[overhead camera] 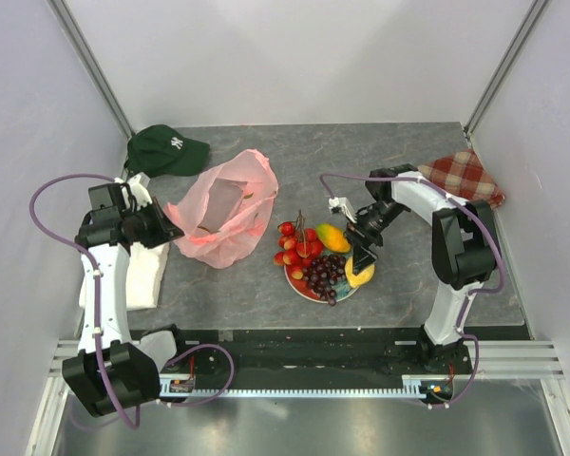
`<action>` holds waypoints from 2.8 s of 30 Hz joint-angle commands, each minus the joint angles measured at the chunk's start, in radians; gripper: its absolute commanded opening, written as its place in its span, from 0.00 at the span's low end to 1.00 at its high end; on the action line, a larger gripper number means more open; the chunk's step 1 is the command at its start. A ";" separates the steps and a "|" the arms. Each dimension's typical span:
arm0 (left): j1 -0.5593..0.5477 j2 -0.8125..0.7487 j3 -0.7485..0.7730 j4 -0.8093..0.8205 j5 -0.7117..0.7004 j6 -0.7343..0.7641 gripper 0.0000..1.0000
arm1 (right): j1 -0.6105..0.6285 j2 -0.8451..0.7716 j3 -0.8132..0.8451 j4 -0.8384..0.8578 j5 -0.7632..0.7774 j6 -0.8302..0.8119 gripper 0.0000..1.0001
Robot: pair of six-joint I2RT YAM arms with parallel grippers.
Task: Take the fake fruits out of the plastic bag
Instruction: Place the fake fruit on the plate, then adjust the plastic bag at the center of the board.
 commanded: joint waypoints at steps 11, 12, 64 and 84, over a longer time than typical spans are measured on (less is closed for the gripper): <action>0.007 -0.016 -0.005 0.032 0.043 0.009 0.02 | -0.006 -0.077 0.138 -0.042 -0.043 0.029 0.98; 0.006 -0.019 -0.004 0.029 0.043 0.012 0.02 | -0.009 -0.083 0.192 -0.044 -0.040 0.039 0.98; 0.002 -0.030 -0.059 -0.235 -0.112 -0.132 0.02 | 0.763 0.553 0.911 0.786 0.578 0.669 0.75; 0.039 0.009 0.007 -0.261 -0.097 -0.054 0.02 | 0.668 0.662 1.020 0.961 0.581 0.903 0.73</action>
